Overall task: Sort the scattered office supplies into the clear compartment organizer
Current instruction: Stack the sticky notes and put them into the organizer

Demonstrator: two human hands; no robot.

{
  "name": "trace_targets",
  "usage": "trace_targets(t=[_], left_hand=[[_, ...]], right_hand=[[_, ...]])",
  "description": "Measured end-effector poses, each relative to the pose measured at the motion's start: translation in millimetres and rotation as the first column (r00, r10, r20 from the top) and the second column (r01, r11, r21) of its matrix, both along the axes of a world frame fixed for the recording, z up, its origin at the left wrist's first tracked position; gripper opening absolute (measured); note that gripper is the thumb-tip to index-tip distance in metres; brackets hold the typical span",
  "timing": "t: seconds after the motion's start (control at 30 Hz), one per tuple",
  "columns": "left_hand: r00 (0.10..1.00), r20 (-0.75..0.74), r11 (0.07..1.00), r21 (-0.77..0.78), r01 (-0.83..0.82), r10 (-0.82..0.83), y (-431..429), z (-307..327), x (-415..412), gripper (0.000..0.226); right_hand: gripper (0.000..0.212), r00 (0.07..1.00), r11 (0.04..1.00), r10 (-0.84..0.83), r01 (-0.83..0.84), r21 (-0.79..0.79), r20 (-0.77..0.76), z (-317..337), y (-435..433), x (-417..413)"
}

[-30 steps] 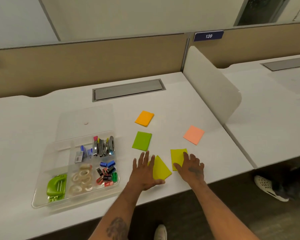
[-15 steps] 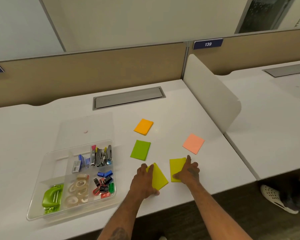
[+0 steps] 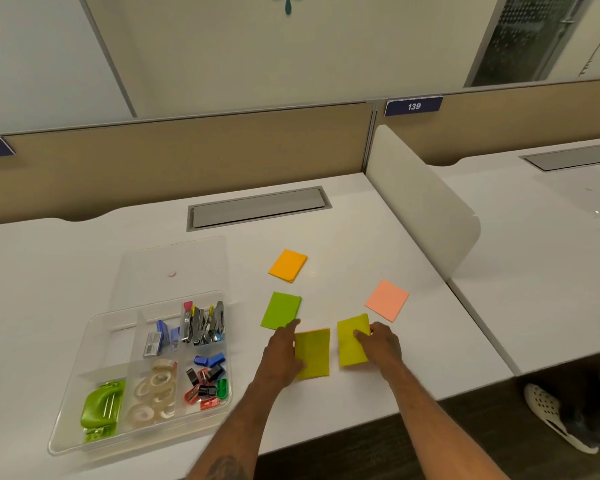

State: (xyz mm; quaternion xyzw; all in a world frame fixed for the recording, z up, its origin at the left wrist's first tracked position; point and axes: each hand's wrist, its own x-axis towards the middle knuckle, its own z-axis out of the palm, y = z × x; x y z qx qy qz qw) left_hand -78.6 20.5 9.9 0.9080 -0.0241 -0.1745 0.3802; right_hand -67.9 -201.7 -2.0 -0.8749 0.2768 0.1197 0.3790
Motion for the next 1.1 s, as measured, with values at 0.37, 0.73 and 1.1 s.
trace_targets(t=[0.37, 0.73, 1.1], left_hand=[[0.908, -0.182, 0.796, -0.437, -0.419, 0.378, 64.7, 37.4, 22.8, 0.014], [0.757, -0.206, 0.57, -0.545, -0.615, 0.62, 237.2, 59.8, 14.1, 0.027], [0.665, -0.237, 0.462, -0.556, -0.69, 0.708, 414.2, 62.3, -4.7, 0.02]], right_hand=[[0.043, 0.951, 0.866, -0.185, 0.038, 0.499, 0.248, 39.3, 56.8, 24.6], [0.042, 0.948, 0.774, -0.031, -0.177, 0.607, 0.315, 65.4, 229.9, 33.5], [0.027, 0.91, 0.807, 0.101, -0.311, 0.502, 0.401, 63.3, 396.0, 46.2]])
